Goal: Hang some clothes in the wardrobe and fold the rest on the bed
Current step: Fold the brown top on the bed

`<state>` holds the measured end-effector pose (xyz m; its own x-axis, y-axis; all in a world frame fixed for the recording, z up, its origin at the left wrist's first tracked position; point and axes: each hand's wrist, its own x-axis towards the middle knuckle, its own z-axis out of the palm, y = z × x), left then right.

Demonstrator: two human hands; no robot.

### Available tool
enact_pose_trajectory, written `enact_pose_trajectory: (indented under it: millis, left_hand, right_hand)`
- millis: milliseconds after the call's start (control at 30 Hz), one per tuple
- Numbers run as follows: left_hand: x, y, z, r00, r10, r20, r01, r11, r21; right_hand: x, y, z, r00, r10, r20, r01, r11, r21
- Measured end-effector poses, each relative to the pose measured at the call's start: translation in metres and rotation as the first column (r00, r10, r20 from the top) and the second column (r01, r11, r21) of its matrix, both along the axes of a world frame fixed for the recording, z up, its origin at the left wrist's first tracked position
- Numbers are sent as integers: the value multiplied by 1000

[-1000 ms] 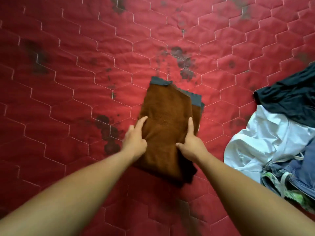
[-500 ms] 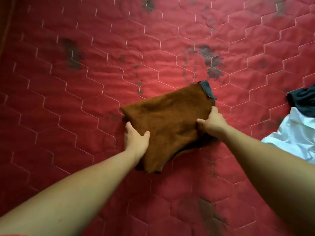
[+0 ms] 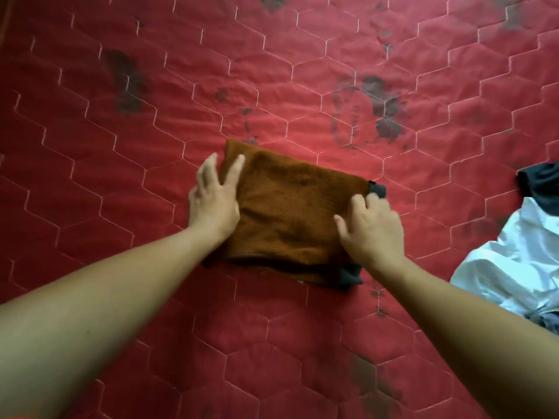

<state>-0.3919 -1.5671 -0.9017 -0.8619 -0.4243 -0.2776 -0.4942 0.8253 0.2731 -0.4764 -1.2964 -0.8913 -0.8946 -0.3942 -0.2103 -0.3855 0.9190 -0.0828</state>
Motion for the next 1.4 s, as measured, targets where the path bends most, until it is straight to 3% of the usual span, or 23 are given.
enact_pose_trajectory:
  millis: [100,167,267,433,533,600,700,800,900,967,1000,1133,1200,1400]
  left_hand:
    - [-2,10,-21,937,-349,24,346,916,-203]
    - [-3,10,-40,908,-405,106,419,875,-243]
    - [-1,1,-61,928,-361,95,374,901,-222]
    - [-2,-11,-69,937,-349,-20,344,930,-128]
    - [-1,-18,-60,992,-113,-62,117,991,60]
    - [1,-19,-53,998,68,-14,-65,988,144]
    - [5,-16,-43,992,124,21,-125,968,217]
    - [5,-24,-25,959,280,40,-267,850,454]
    - [3,-38,1,932,281,229,-362,721,591]
    - [7,-40,21,938,175,299,-330,712,620]
    - [10,-37,32,947,135,291,-296,716,632]
    - [18,-18,81,971,55,231,-199,720,665]
    - [15,-8,111,971,41,238,-192,727,660]
    - [-8,26,231,979,-85,185,-53,770,636]
  right_hand:
    - [-11,-16,-13,984,179,28,-180,983,46]
    - [-12,-28,-33,961,261,91,-272,951,147]
    - [-6,-30,-66,969,215,120,-228,967,114]
    - [0,-28,-82,989,144,29,-145,988,54]
    - [12,-23,-76,989,-132,62,137,988,-76]
    - [28,-16,-70,889,-411,202,444,881,-165]
    - [45,-14,-60,733,-566,378,675,673,-302]
    - [33,-11,-44,624,-577,527,781,446,-437]
    - [11,2,-20,462,-395,794,884,279,-376]
    - [4,10,2,406,-264,875,894,312,-321]
    - [4,13,13,426,-218,878,873,354,-336]
    - [11,16,62,647,-161,745,672,581,-459]
    - [14,19,93,715,-133,686,579,662,-476]
    - [18,44,211,846,-137,516,414,779,-471]
